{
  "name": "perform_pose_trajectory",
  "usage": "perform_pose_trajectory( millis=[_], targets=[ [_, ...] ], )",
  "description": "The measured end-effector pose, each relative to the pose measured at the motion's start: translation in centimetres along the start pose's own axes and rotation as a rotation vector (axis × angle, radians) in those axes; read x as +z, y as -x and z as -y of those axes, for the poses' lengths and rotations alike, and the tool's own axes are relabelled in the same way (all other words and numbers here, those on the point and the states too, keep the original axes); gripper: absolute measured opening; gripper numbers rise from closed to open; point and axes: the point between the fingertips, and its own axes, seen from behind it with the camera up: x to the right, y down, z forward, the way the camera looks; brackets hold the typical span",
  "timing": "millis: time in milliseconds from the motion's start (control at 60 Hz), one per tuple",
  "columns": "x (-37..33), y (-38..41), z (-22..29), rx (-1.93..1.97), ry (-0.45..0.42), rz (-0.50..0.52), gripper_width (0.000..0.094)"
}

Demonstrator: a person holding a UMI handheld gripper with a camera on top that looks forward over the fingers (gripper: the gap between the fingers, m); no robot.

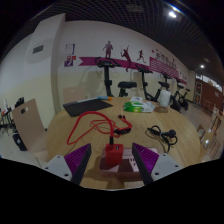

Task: Unplug charger

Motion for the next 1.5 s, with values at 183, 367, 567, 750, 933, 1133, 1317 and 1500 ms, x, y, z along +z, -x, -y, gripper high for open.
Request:
perform_pose_trajectory(
  millis=[183,367,567,750,933,1133,1317,1500],
  targets=[
    [2.5,0.1,0.2,0.014,-0.010,-0.017,0.0811],
    [3.5,-0.7,-0.4,0.021,0.009,-0.053,0.0234],
    [0.4,-4.1,10.7,0.044,-0.163,-0.077,0.0186],
    [-3.2,-12.5,18.1,0.087,-0.162,-0.153,0.0186],
    [-0.6,-20.3,12.7,0.020,0.087,-0.202,0.0191],
    [1.0,-25.9,-0.7,0.010,0.395,-0.223,0.0234],
    [4.2,-27.7,-3.8,-0.011,0.497,-0.217,0.0504],
    [0.1,-28.5,-0.3,0.013,0.467,-0.189,0.0861]
  ],
)
